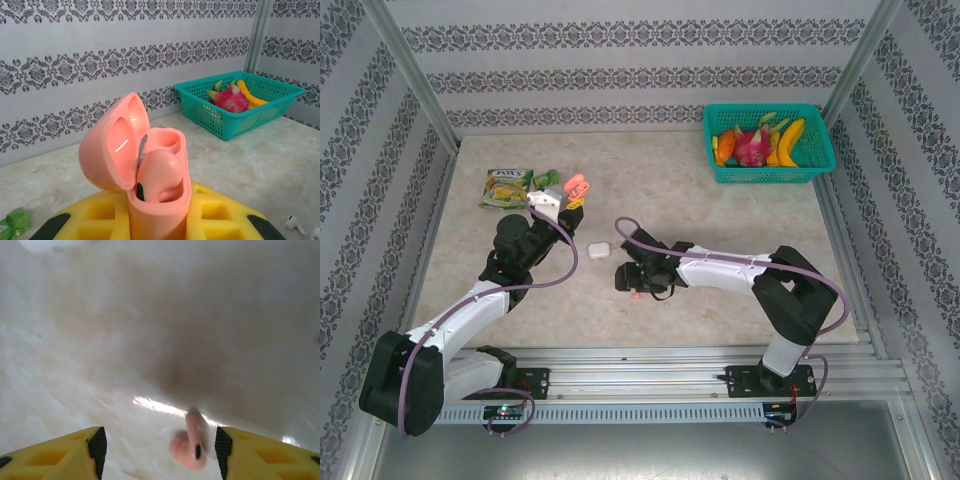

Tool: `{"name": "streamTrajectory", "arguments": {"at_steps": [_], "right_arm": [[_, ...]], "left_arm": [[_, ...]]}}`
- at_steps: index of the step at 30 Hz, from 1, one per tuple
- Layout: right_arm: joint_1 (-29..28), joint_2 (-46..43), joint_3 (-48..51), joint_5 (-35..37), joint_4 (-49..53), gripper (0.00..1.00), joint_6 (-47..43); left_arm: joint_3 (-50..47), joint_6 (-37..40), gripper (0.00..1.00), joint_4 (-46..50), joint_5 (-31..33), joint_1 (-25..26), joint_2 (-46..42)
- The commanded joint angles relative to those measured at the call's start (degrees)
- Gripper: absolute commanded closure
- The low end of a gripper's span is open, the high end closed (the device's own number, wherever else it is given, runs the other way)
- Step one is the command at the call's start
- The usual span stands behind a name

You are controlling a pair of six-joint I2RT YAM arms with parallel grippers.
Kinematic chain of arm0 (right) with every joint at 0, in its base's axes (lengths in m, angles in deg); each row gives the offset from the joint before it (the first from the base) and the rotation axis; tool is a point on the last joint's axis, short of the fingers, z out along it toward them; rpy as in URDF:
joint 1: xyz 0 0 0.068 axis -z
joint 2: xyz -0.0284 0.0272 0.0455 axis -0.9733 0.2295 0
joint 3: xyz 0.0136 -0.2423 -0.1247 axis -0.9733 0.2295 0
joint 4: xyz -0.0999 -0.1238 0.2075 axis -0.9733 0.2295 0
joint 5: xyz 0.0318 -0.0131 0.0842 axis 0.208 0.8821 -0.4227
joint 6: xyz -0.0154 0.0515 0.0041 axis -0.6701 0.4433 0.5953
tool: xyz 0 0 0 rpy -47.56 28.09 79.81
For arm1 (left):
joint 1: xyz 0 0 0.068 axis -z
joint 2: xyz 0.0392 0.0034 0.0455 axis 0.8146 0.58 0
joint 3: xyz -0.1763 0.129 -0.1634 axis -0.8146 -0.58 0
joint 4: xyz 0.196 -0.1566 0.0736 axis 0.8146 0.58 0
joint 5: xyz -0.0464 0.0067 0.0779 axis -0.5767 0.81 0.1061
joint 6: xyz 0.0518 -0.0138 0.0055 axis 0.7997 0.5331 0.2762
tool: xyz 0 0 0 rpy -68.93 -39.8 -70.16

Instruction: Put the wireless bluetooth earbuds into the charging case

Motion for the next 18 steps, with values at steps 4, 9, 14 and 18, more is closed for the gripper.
{"name": "streamTrajectory", "arguments": {"at_steps": [4,9,14,18], "right_arm": [[-3.3,2.4,-1.5,5.2,4.8,0.39,1.8],[-4.0,4.4,-3.5,9.6,8.5,0.39,0.1],[-4.0,4.9,-3.6,13.4,9.3,0.41,-0.2],[-4.0,6.2,-5.1,13.8,9.7,0.42,-1.0]], "left_arm": [[-0.3,-1.3,1.0,-1.2,-0.3,-0.9,-1.3],[-0.4,-1.5,1.0,-1.0,-0.3,-0.8,-1.4],[-0.5,-1.9,1.0,-1.4,-0.4,-0.9,-1.2],[-0.5,-2.2,1.0,-1.6,-0.4,-0.9,-0.9]]}}
